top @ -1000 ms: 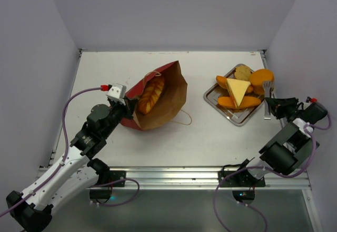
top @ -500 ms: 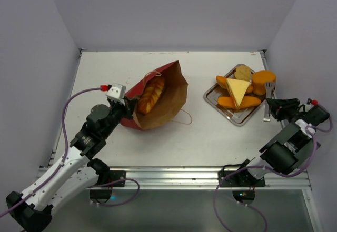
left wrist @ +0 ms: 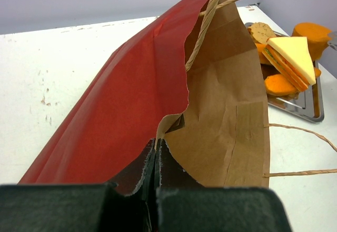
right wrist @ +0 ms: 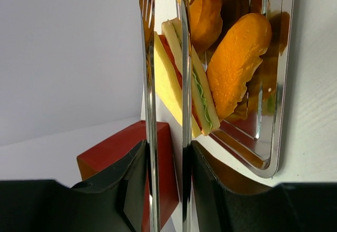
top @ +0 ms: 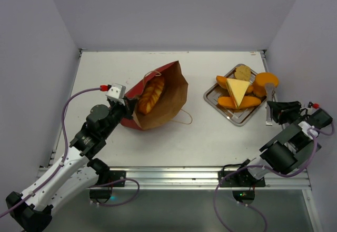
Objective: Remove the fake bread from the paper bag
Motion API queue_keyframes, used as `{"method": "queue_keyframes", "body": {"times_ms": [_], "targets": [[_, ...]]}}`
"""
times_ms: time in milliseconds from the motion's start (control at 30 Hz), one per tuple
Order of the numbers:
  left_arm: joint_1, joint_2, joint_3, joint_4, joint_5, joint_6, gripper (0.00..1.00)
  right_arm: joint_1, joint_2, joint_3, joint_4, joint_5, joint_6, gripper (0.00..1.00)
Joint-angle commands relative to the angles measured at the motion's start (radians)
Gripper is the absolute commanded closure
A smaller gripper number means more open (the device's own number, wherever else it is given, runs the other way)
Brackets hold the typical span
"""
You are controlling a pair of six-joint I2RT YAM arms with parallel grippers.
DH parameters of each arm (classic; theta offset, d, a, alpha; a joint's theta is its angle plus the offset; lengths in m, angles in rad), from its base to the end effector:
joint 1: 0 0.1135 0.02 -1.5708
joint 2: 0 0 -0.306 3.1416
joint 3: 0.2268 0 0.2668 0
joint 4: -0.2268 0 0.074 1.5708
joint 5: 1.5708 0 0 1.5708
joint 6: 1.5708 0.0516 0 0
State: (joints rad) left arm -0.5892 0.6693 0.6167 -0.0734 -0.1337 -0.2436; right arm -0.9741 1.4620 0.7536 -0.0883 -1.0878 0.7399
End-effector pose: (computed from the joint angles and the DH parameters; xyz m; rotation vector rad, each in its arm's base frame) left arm 0.1426 -0.0870 0.3339 0.1956 1.7105 -0.5074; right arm 0.2017 -0.2156 0.2241 1.2048 1.7044 1.1206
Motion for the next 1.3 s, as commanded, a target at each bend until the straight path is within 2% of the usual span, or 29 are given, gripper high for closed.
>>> {"method": "queue_keyframes", "body": {"times_ms": [0,567,867,967,1200,1267], "targets": [[0.008,-0.010,0.034,0.012,0.011,-0.005,1.00,-0.054,-0.008,0.047,-0.048,-0.004,-0.017,0.60],[0.008,-0.022,0.043,0.012,0.011,0.010,1.00,-0.116,-0.089,0.055,-0.202,-0.098,-0.106,0.59],[0.008,-0.010,0.048,0.015,0.031,0.023,1.00,-0.135,-0.158,0.101,-0.359,-0.175,-0.198,0.59],[0.008,-0.007,0.052,0.017,0.036,0.026,1.00,-0.135,-0.164,0.161,-0.509,-0.187,-0.330,0.59],[0.008,0.004,0.054,0.032,0.051,0.029,1.00,-0.120,-0.144,0.248,-0.729,-0.239,-0.554,0.61],[0.008,0.013,0.055,0.040,0.058,0.030,1.00,-0.074,-0.129,0.300,-0.862,-0.245,-0.699,0.64]]}}
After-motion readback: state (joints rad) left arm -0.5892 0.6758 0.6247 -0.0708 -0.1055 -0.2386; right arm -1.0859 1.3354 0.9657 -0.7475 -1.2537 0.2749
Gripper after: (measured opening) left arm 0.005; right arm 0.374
